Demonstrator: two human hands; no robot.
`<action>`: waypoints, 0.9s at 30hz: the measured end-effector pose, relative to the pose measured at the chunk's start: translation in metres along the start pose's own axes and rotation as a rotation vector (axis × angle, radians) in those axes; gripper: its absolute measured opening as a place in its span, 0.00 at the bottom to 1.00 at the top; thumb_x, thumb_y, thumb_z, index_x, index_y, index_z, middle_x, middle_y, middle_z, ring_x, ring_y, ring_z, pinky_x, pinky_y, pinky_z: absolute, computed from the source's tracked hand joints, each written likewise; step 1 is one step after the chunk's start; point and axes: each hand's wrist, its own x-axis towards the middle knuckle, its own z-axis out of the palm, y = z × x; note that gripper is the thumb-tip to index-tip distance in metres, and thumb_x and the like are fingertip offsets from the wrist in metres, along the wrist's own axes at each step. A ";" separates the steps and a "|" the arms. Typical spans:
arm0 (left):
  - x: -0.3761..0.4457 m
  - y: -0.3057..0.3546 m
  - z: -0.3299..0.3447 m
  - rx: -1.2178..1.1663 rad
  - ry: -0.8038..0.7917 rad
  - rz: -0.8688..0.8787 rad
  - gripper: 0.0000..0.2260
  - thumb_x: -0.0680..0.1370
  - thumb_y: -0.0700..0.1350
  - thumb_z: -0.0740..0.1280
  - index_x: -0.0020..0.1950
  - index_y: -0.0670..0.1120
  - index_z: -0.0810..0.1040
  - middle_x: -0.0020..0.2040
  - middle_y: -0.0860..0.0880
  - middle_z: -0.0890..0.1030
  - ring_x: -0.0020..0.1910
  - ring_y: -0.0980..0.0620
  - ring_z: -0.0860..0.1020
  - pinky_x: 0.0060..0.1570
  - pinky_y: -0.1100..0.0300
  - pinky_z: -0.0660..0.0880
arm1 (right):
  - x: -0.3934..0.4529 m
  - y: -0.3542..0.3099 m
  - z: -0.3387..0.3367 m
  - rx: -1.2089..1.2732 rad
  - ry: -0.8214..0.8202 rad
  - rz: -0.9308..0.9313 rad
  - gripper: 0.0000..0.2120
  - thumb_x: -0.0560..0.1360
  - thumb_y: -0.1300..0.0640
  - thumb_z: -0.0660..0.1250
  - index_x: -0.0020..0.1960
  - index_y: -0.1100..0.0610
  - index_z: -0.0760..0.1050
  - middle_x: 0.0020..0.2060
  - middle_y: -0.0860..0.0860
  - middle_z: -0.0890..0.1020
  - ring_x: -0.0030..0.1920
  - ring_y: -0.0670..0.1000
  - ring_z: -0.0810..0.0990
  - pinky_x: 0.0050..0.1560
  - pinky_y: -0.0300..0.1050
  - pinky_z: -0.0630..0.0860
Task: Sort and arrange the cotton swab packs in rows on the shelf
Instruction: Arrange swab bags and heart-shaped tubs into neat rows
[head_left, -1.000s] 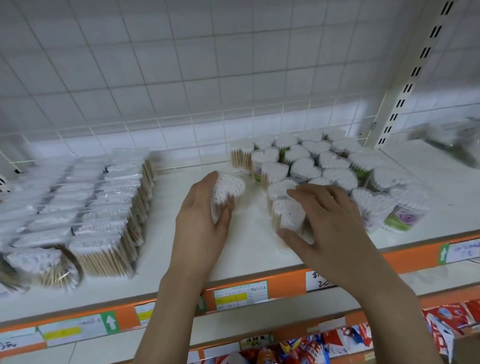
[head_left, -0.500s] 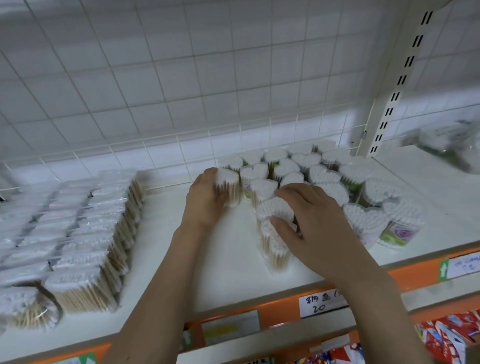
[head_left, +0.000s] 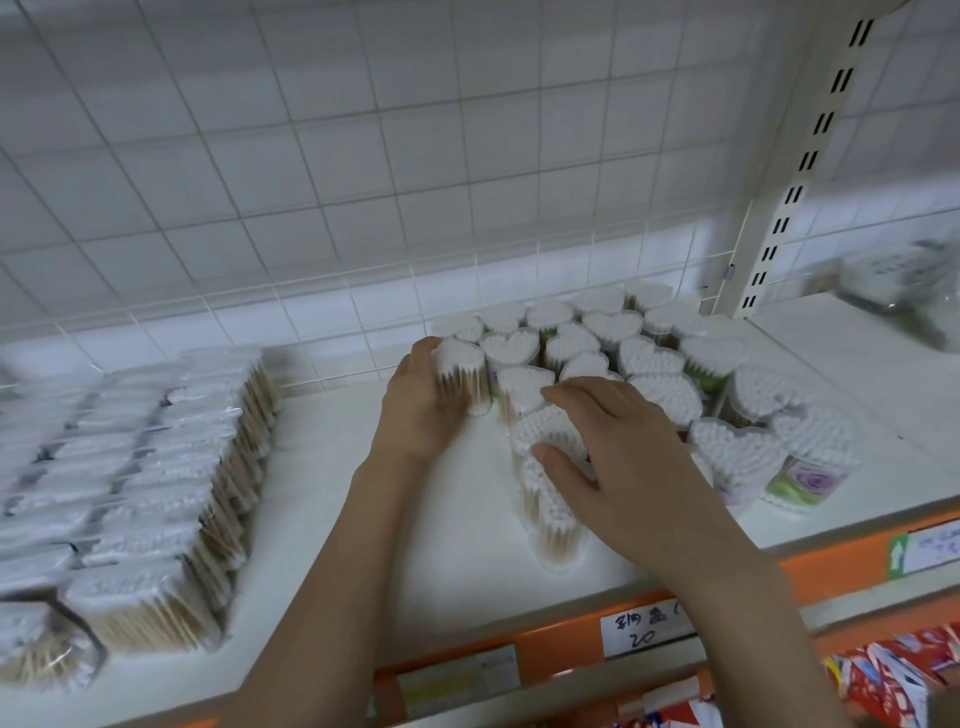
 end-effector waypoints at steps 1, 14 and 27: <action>-0.002 0.002 -0.002 -0.007 -0.005 0.001 0.29 0.70 0.40 0.72 0.68 0.42 0.65 0.60 0.43 0.75 0.59 0.43 0.72 0.50 0.61 0.67 | 0.000 -0.001 -0.001 0.003 0.005 0.003 0.20 0.76 0.50 0.62 0.67 0.55 0.68 0.63 0.49 0.72 0.65 0.50 0.68 0.63 0.46 0.65; -0.128 -0.010 -0.143 0.417 0.211 0.238 0.14 0.72 0.44 0.70 0.56 0.42 0.78 0.54 0.44 0.79 0.55 0.41 0.76 0.52 0.45 0.73 | 0.005 -0.107 0.029 -0.007 -0.009 -0.099 0.21 0.76 0.50 0.63 0.67 0.56 0.69 0.61 0.50 0.74 0.62 0.53 0.69 0.60 0.46 0.64; -0.259 -0.154 -0.349 0.476 0.312 0.039 0.13 0.72 0.48 0.66 0.53 0.44 0.80 0.48 0.47 0.81 0.48 0.41 0.78 0.44 0.48 0.75 | -0.006 -0.342 0.095 0.117 0.003 -0.187 0.19 0.74 0.55 0.67 0.64 0.58 0.72 0.59 0.53 0.76 0.60 0.56 0.73 0.58 0.51 0.71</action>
